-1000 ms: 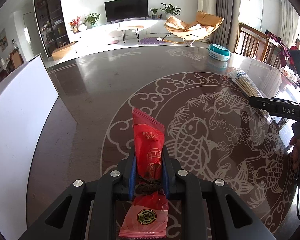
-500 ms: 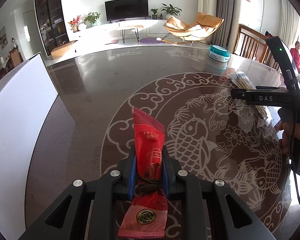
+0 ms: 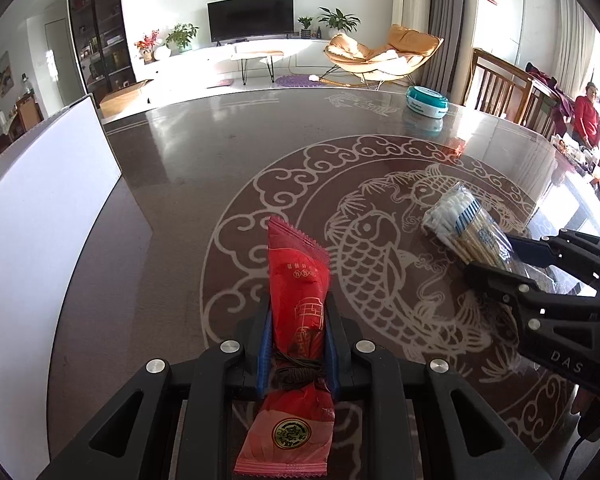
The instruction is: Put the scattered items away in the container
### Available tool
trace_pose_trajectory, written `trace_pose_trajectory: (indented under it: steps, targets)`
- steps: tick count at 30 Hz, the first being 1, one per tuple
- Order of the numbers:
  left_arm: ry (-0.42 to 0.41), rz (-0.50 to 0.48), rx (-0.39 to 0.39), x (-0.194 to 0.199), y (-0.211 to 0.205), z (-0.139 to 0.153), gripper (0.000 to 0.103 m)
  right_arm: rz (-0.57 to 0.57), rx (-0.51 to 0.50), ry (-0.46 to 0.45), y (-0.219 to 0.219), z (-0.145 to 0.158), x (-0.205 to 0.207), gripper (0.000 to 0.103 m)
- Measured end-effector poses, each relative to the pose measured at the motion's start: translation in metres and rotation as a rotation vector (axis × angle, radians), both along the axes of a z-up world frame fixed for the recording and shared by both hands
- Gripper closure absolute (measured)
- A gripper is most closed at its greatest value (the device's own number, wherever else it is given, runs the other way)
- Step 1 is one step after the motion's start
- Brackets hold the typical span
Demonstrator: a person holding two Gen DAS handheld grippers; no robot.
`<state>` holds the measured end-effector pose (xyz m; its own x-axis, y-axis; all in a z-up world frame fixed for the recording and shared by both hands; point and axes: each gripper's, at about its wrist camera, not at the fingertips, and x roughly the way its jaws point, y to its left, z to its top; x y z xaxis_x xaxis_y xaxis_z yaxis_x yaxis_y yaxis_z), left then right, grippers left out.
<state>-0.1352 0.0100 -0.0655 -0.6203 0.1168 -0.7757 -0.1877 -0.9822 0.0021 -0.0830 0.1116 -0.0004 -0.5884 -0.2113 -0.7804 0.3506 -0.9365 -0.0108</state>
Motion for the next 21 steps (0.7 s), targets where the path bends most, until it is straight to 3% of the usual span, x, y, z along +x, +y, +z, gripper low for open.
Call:
trace_pose_trajectory:
  steps: [6, 7, 8, 9, 10, 12, 19, 21]
  targets:
    - [-0.002, 0.026, 0.026, 0.051, -0.007, 0.0, 0.079, 0.024, 0.023, 0.011, -0.021, -0.003, 0.048, 0.058]
    - [-0.002, 0.033, 0.03, 0.053, -0.008, 0.0, 0.077, 0.012, 0.028, 0.011, -0.022, -0.003, 0.048, 0.049]
    - [-0.003, 0.033, 0.032, 0.054, -0.009, -0.001, 0.066, 0.003, 0.023, 0.002, -0.021, -0.004, 0.047, 0.042]
    - [-0.007, 0.028, 0.029, 0.053, -0.007, -0.001, 0.045, 0.0, 0.015, -0.017, -0.02, -0.006, 0.045, 0.022]
    - [-0.014, 0.05, -0.001, 0.052, -0.006, -0.003, 0.039, -0.005, 0.008, -0.034, -0.017, -0.008, 0.042, 0.011]
    - [-0.023, 0.086, -0.001, 0.049, -0.01, -0.005, 0.029, -0.01, 0.002, -0.04, -0.014, -0.008, 0.042, 0.009]
    - [-0.028, 0.105, -0.003, 0.05, -0.012, -0.008, 0.023, -0.037, 0.008, -0.053, -0.011, -0.01, 0.04, 0.001]
    - [-0.035, 0.127, -0.003, 0.049, -0.014, -0.009, 0.016, -0.04, 0.007, -0.054, -0.011, -0.01, 0.04, 0.0]
